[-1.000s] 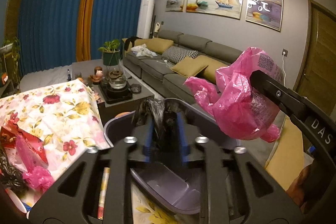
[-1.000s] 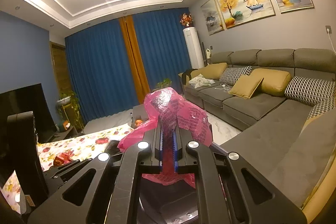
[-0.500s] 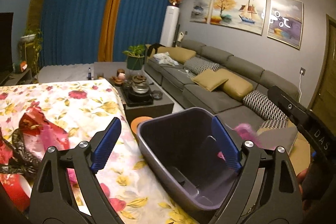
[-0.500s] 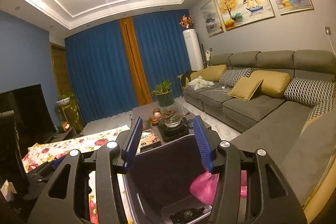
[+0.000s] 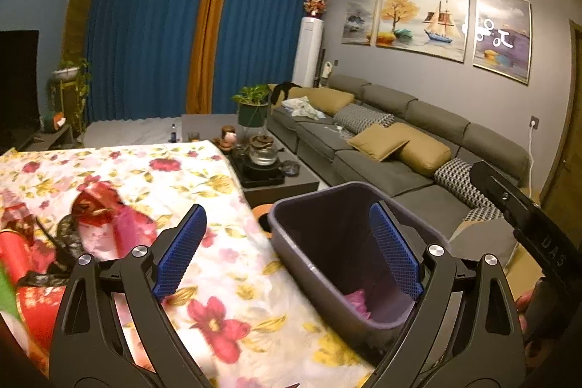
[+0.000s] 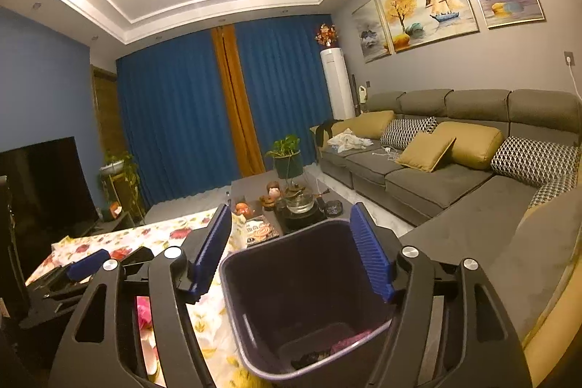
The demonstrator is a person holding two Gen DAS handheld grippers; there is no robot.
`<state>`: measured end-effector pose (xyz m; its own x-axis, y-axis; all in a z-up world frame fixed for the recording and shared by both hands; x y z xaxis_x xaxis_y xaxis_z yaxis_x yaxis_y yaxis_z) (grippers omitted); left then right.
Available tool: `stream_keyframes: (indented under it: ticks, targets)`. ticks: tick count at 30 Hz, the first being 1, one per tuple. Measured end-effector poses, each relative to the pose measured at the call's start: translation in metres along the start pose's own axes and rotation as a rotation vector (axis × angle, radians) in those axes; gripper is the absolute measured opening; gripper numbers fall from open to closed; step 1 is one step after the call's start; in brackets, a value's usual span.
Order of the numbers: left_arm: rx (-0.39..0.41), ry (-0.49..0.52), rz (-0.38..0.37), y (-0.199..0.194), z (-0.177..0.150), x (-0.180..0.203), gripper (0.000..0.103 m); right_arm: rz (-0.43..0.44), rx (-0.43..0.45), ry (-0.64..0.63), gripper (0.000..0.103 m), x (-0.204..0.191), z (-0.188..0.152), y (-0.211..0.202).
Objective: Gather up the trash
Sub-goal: 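Move both tools back over the table toward the paper cups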
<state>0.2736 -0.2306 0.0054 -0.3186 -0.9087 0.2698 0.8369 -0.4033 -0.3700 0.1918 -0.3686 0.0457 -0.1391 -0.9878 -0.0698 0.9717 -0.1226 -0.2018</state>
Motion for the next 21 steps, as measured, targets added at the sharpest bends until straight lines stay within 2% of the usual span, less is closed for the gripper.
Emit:
stream_keyframes:
  ticks: [7, 11, 17, 21]
  targets:
    - [0.028, -0.010, 0.063, -0.044, -0.004, -0.034, 0.090, 0.022, -0.022, 0.025, 0.071, -0.014, -0.012, -0.017]
    - [0.052, 0.000, 0.146, -0.076, -0.013, -0.067, 0.090, 0.062, -0.036, 0.004, 0.071, -0.038, -0.021, -0.028]
    - [0.092, 0.007, 0.288, -0.125, -0.029, -0.124, 0.090, 0.137, -0.074, -0.056, 0.071, -0.092, -0.043, -0.039]
    - [0.088, -0.022, 0.345, -0.152, -0.044, -0.164, 0.090, 0.205, -0.119, -0.106, 0.071, -0.138, -0.062, -0.039]
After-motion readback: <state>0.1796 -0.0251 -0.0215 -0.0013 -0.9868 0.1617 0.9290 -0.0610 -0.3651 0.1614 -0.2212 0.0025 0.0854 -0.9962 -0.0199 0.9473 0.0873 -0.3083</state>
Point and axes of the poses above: each gripper's, at about its wrist camera, not at the fingertips, and y roughly the way its jaws point, x to its right, z to its top, the point moved 5 cm from there along y, roughly the way its jaws point, and after that the axes turned 8 degrees about -y, right-handed, at the moved point
